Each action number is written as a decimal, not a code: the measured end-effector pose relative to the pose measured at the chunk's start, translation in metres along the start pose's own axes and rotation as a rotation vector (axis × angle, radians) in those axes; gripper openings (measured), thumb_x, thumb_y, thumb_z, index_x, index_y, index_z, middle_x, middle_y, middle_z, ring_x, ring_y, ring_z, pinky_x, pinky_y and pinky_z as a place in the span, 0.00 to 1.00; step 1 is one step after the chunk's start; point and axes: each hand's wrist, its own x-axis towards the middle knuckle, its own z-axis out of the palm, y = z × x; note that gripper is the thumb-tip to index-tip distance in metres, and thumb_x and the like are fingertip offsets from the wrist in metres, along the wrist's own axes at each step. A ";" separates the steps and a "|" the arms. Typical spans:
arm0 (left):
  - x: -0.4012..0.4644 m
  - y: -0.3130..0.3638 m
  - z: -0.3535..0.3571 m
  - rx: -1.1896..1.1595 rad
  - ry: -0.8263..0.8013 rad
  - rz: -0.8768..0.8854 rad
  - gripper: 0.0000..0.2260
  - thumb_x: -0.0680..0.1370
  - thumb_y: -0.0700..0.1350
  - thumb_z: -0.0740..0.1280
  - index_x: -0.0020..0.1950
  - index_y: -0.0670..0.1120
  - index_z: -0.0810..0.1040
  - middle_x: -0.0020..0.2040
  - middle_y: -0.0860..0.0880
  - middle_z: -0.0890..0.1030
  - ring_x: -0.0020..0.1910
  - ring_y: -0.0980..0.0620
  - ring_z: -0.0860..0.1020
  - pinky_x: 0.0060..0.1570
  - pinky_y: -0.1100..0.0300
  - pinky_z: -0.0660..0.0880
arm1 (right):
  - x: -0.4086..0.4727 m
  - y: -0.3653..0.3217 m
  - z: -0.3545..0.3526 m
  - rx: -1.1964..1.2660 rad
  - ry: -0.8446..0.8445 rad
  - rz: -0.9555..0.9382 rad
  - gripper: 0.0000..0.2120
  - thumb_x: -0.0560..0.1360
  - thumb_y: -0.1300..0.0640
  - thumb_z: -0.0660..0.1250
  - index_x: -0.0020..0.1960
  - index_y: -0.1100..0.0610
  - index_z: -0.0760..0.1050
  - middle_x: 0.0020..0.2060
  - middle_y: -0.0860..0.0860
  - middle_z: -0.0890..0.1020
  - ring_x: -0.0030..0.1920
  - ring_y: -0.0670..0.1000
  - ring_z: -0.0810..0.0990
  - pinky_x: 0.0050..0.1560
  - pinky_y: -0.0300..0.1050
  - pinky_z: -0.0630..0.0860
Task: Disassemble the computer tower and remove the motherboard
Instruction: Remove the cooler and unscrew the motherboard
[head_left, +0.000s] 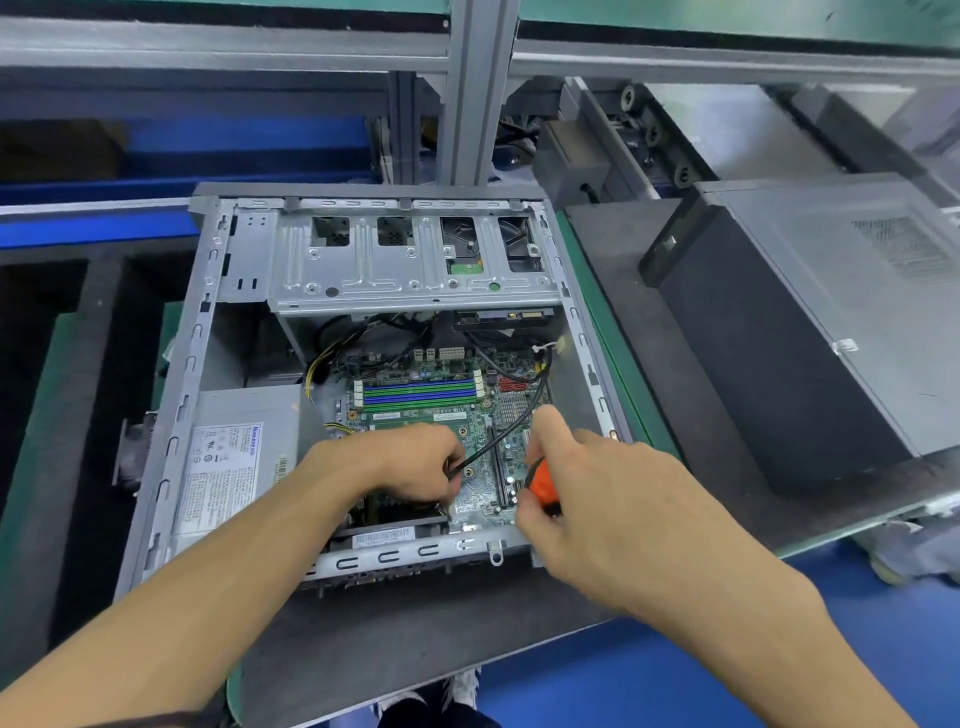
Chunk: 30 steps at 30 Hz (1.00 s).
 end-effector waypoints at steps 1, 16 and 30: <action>0.000 0.000 0.000 0.002 0.000 0.004 0.02 0.77 0.43 0.66 0.45 0.46 0.77 0.41 0.48 0.79 0.37 0.51 0.74 0.39 0.56 0.73 | 0.001 -0.001 0.000 0.003 -0.001 -0.007 0.12 0.78 0.42 0.56 0.51 0.46 0.54 0.37 0.46 0.72 0.32 0.51 0.67 0.31 0.47 0.59; 0.007 -0.004 -0.005 0.087 0.009 -0.040 0.05 0.80 0.45 0.63 0.45 0.47 0.75 0.40 0.49 0.77 0.38 0.49 0.75 0.35 0.58 0.71 | 0.015 0.007 -0.006 0.086 -0.126 -0.055 0.13 0.77 0.38 0.53 0.50 0.47 0.59 0.32 0.47 0.73 0.31 0.45 0.70 0.30 0.41 0.60; 0.015 -0.007 -0.011 0.087 0.018 -0.046 0.09 0.79 0.47 0.65 0.39 0.50 0.70 0.37 0.52 0.73 0.40 0.48 0.73 0.37 0.58 0.68 | 0.020 0.016 -0.017 0.133 -0.258 -0.056 0.13 0.75 0.39 0.59 0.47 0.46 0.58 0.37 0.45 0.73 0.35 0.44 0.70 0.32 0.41 0.63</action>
